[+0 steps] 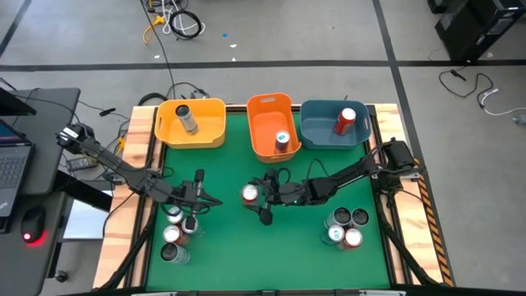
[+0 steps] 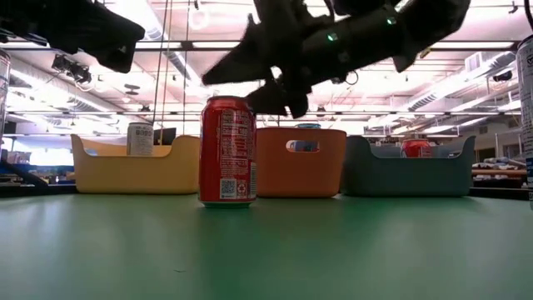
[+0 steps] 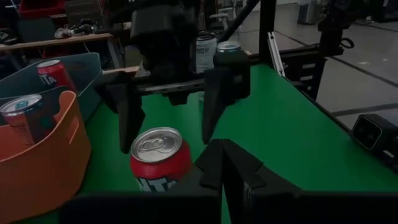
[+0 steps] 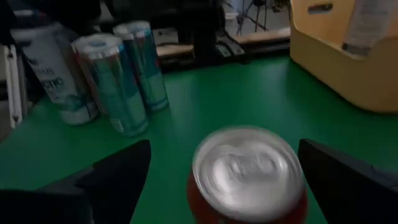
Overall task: Sort soda cans
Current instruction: Put the orange soda can into the blue bin
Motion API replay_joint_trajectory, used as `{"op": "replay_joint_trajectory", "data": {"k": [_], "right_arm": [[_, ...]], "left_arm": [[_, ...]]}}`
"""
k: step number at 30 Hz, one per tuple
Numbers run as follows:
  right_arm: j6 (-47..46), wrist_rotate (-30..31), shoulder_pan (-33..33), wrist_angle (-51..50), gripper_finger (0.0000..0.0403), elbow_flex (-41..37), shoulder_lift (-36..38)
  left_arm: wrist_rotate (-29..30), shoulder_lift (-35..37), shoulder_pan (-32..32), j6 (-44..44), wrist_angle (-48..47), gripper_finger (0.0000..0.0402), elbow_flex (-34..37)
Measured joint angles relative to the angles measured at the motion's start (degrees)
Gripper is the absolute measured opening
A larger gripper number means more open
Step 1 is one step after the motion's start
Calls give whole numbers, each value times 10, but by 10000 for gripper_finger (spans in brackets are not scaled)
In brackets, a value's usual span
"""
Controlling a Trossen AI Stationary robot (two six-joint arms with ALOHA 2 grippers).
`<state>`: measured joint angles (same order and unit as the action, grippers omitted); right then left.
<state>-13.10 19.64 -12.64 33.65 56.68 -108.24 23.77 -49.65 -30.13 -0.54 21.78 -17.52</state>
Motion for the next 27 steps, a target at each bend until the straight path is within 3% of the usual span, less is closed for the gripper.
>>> {"op": "replay_joint_trajectory", "data": {"k": [12,19,27], "right_arm": [[6,9,2,-37,347,27,-32],[-5,3,5,-33,286,26,-33],[6,2,12,-33,286,25,-13]], "left_arm": [[-4,-1,0,-14,1,6,0],[-5,-2,0,-15,1,6,0],[-5,-2,0,-17,-2,6,0]]}}
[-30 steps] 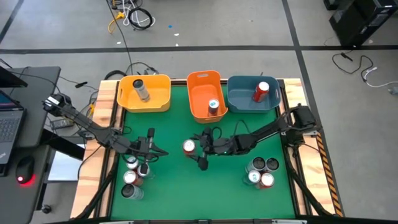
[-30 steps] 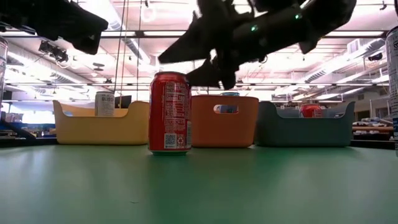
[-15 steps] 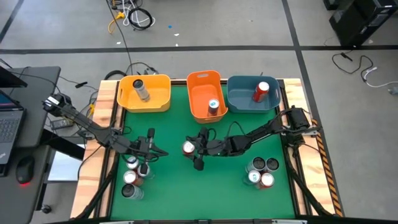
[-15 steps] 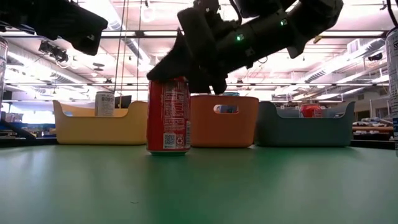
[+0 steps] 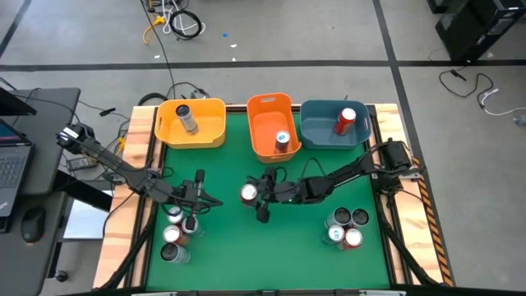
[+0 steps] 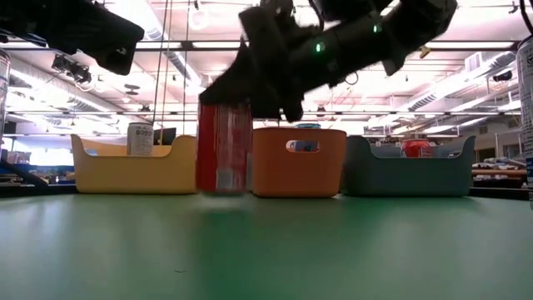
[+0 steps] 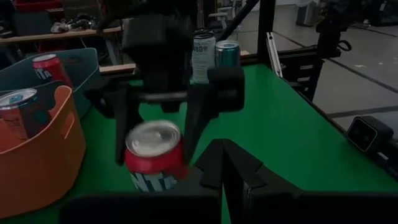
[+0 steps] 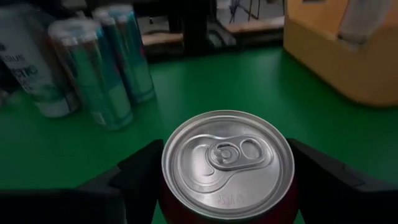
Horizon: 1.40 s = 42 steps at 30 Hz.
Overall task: Sort soda cans
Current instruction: Put the orange soda can into the blue bin
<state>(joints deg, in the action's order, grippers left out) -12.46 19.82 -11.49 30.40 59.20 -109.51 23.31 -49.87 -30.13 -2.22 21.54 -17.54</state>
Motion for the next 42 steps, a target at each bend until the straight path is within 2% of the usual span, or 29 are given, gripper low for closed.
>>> {"op": "replay_joint_trajectory", "data": {"k": [3,6,14,17,20,26,30,35,42], "right_arm": [[18,4,0,-16,286,0,39],[41,47,-1,-66,286,0,99],[34,325,16,-310,286,0,293],[-17,389,42,-407,286,0,342],[-74,423,79,-460,286,-19,369],[-151,425,179,-430,286,-119,382],[-158,389,253,-290,286,-202,376],[-112,335,320,-89,286,-294,351],[-131,278,381,-37,286,-333,295]], "left_arm": [[0,0,0,0,0,6,0],[0,0,0,-3,0,6,0],[-11,0,0,-12,0,6,0],[-11,0,0,-11,0,6,0],[-11,0,0,-11,0,6,0],[-11,0,0,-10,0,5,0],[-11,0,0,-9,0,5,0],[-11,0,0,-9,0,5,0],[-11,0,0,-5,-1,5,0]]}}
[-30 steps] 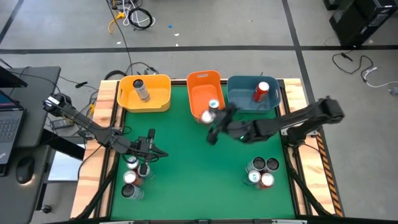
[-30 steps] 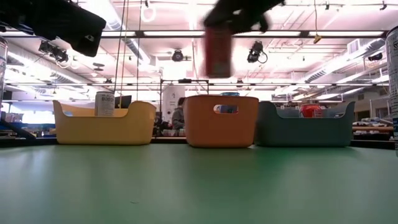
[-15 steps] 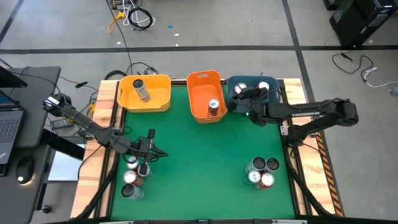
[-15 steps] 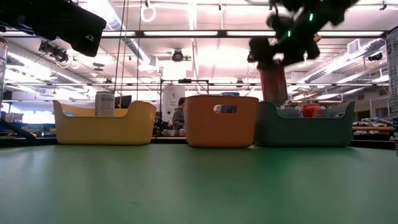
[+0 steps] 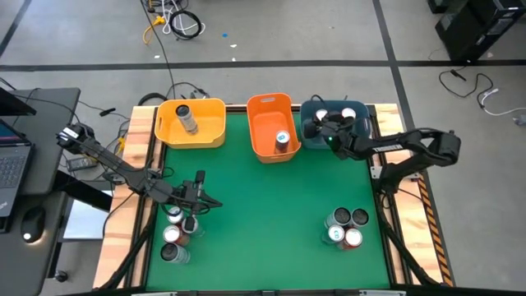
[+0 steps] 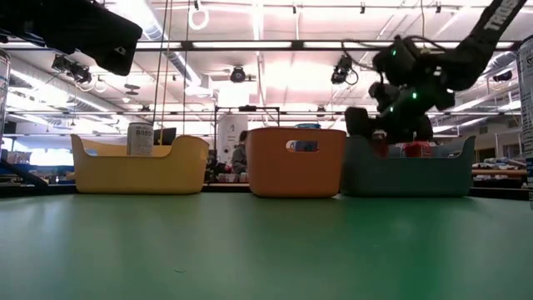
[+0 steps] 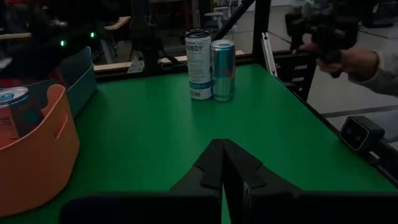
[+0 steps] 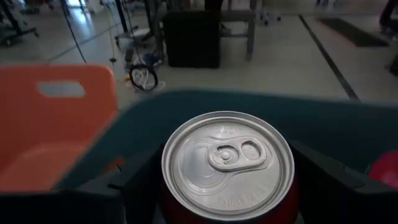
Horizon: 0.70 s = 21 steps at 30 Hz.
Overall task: Sort soda cans
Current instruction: Put the orange soda can into the blue bin
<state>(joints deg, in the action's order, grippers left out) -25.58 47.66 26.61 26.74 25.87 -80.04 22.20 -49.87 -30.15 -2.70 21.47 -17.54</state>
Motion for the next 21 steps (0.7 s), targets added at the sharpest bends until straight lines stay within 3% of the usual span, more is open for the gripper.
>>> {"op": "replay_joint_trajectory", "data": {"k": [10,21], "right_arm": [[22,-30,46,129,286,1,-92],[47,-39,67,156,286,0,-98]], "left_arm": [[0,0,0,-3,0,5,0],[0,0,0,-3,-1,5,0]]}}
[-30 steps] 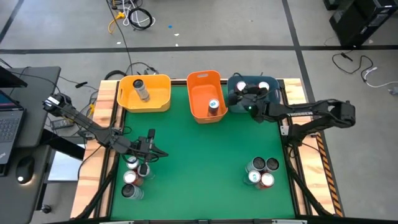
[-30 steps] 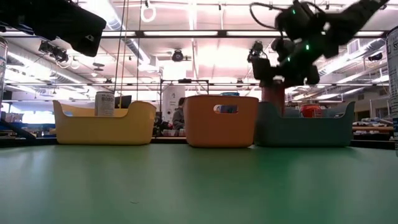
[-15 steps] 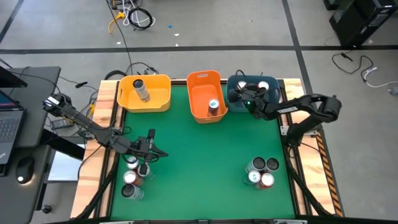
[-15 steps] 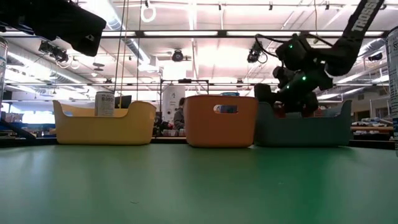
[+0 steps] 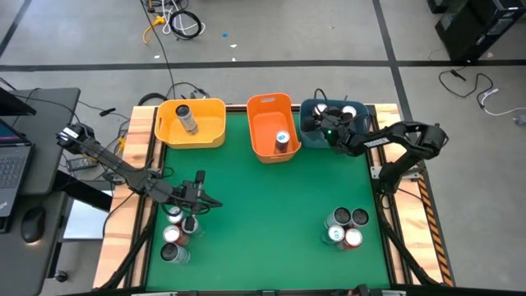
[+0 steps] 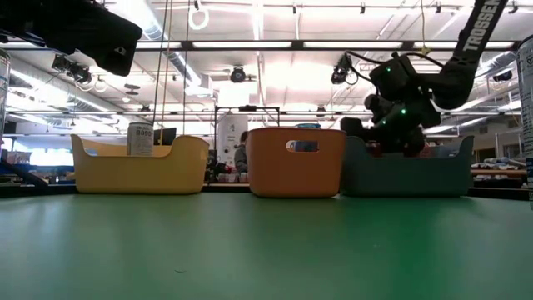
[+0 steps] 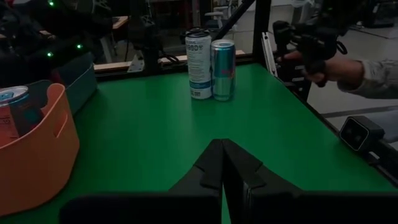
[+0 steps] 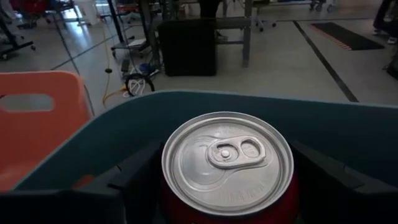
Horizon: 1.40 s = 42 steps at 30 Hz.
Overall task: Sort soda cans
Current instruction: Put the orange soda can into the blue bin, then put the blue soda can into the orange bin
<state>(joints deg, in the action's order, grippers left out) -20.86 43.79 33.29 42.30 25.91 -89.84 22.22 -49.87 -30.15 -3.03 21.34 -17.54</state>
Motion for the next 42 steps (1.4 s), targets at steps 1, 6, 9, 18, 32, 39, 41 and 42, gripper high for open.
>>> {"op": "replay_joint_trajectory", "data": {"k": [1,6,9,18,32,39,41,42], "right_arm": [[0,0,2,0,286,0,0],[2,0,3,1,325,0,0],[2,0,3,-1,365,-1,-1],[49,0,-10,27,381,-1,-1],[190,0,-117,40,315,-1,152],[226,0,-215,-52,224,14,247],[222,0,-246,-112,194,37,265],[221,0,-263,-138,180,52,271]], "left_arm": [[0,0,0,-1,0,5,0],[0,0,0,-2,0,5,0],[0,0,0,-2,0,5,0],[0,0,0,-2,0,5,0],[0,0,1,-14,5,5,0],[0,0,1,8,6,5,0],[0,0,1,10,9,5,0],[0,0,1,11,13,5,0]]}}
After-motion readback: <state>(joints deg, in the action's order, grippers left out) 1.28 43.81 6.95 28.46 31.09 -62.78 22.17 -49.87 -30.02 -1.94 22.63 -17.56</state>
